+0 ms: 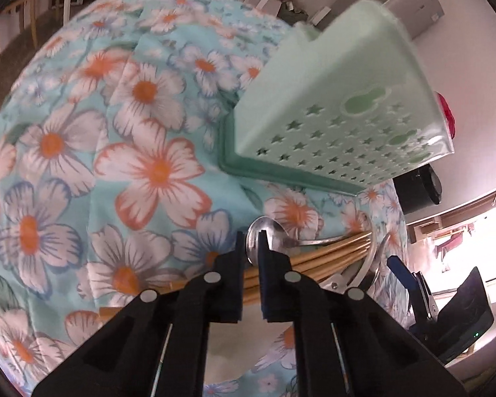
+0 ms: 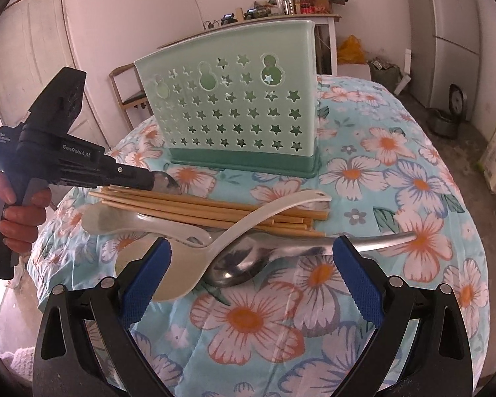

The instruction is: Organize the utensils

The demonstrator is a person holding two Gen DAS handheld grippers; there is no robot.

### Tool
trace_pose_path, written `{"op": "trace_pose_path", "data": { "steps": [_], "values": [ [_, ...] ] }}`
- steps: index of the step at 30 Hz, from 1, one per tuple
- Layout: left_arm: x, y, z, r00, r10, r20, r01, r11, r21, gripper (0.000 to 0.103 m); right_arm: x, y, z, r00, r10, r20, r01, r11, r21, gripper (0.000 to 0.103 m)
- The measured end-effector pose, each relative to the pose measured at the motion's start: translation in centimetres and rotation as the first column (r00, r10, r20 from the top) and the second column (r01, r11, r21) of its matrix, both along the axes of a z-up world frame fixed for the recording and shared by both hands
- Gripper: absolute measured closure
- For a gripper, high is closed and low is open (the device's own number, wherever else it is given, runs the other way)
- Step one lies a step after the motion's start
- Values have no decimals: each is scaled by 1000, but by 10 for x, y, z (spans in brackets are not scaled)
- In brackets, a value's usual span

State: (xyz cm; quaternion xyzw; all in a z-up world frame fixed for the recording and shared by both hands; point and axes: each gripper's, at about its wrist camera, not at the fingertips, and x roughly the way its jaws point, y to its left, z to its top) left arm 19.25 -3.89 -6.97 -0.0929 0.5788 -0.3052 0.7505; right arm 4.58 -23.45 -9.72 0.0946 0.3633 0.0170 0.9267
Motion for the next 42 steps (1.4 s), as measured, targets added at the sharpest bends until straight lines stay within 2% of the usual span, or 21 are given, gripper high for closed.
{"op": "trace_pose_path", "data": {
  "steps": [4, 6, 9, 12, 14, 17, 21, 25, 27, 29, 31, 32, 34, 37, 39, 42],
  "values": [
    [4, 9, -10, 995, -12, -98, 6, 998, -60, 96, -3, 4, 4, 1000, -9, -7, 9, 1000, -22, 9],
    [7, 12, -12, 995, -6, -103, -2, 997, -83, 97, -5, 6, 6, 1000, -17, -8, 16, 999, -34, 9],
    [8, 17, -5, 998, 5, -68, -13, 993, -115, 99, -9, 10, 12, 1000, -23, 5, 24, 998, -62, 9],
    [7, 28, 14, 999, 23, 33, -18, 991, -132, 100, -18, 21, 18, 1000, -3, 27, 6, 991, -130, 9],
    [9, 31, 18, 997, 30, 64, -21, 991, -131, 100, -25, 34, 19, 999, 39, 31, -33, 980, -194, 10],
    [13, 38, 15, 996, 54, 72, -44, 989, -139, 100, -32, 55, 18, 994, 108, 21, -97, 951, -292, 20],
    [13, 47, 12, 987, 111, 120, -92, 983, -156, 100, -37, 87, 11, 981, 195, 4, -170, 866, -470, 31],
    [9, 43, 11, 982, 133, 135, -108, 978, -178, 100, -40, 114, -1, 959, 281, -45, -246, 737, -630, 40],
    [4, 34, 12, 979, 134, 151, -104, 976, -191, 101, -43, 127, -8, 944, 324, -67, -275, 656, -702, 43],
    [-1, 27, 14, 976, 131, 174, -97, 977, -192, 101, -42, 132, -14, 938, 337, -84, -287, 615, -735, 49],
    [-6, 27, 19, 972, 126, 200, -86, 977, -195, 101, -38, 134, -16, 939, 330, -93, -282, 590, -756, 57],
    [-10, 25, 21, 969, 124, 213, -82, 977, -197, 101, -36, 136, -17, 940, 324, -101, -283, 582, -762, 60],
    [-15, 23, 27, 963, 125, 238, -76, 976, -203, 102, -33, 138, -18, 941, 315, -123, -292, 575, -765, 79],
    [-26, 21, 36, 948, 125, 294, -64, 976, -208, 102, -36, 140, -16, 939, 314, -138, -306, 587, -749, 97],
    [-34, 21, 43, 936, 122, 331, -56, 978, -201, 102, -41, 140, -12, 941, 313, -130, -302, 598, -743, 99],
    [-47, 20, 55, 913, 115, 392, -46, 983, -180, 102, -43, 133, 4, 952, 294, -88, -269, 661, -700, 100]
  ]
}}
